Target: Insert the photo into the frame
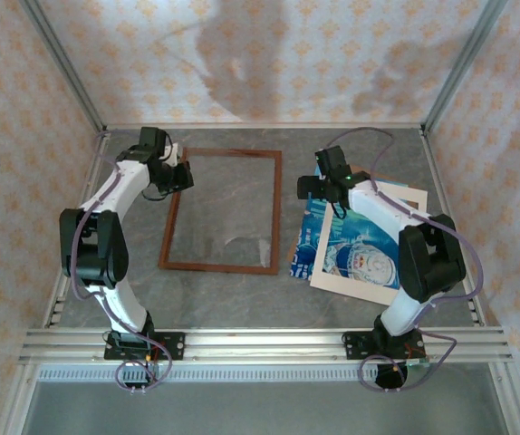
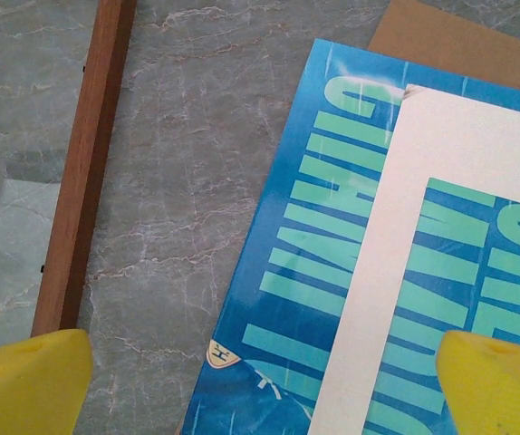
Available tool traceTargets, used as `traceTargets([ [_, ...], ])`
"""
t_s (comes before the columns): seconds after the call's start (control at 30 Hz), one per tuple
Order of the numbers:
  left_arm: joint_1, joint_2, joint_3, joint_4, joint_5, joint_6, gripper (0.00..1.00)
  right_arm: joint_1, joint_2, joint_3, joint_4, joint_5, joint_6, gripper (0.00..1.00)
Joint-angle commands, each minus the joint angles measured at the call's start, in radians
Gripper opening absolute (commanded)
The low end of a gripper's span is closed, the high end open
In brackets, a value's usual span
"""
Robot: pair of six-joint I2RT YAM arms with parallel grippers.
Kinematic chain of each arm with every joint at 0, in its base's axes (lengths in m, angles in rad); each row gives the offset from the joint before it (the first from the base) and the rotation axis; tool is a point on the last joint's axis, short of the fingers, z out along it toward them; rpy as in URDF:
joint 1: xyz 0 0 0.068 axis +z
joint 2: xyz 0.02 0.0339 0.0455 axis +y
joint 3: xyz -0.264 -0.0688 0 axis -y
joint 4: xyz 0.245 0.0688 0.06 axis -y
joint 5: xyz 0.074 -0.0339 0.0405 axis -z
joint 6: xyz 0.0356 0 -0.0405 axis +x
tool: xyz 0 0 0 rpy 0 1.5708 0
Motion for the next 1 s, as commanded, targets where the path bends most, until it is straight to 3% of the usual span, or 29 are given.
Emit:
traceTargets([
  [0.0, 0.001, 0.029, -0.022, 0.027, 0.019, -0.029, 0.0, 0.006, -0.013, 0.032, -0.034, 0.022, 0.016, 0.97],
  [0.2, -0.001, 0.022, -0.03, 0.039, 0.031, -0.043, 0.0, 0.012, -0.018, 0.037, -0.043, 0.031, 0.011, 0.97],
  [0.6, -0.005, -0.214, 0.035, 0.06, 0.039, -0.106, 0.0, 0.012, -0.055, 0.044, -0.063, 0.106, -0.028, 0.98],
  [0.83, -0.142, -0.341, 0.109, 0.081, 0.042, -0.191, 0.0, 0.012, -0.093, 0.069, -0.096, 0.232, -0.037, 0.99],
  [0.97, -0.249, -0.377, 0.116, 0.188, 0.068, -0.291, 0.0, -0.01, -0.12, 0.102, -0.133, 0.359, -0.019, 0.99],
])
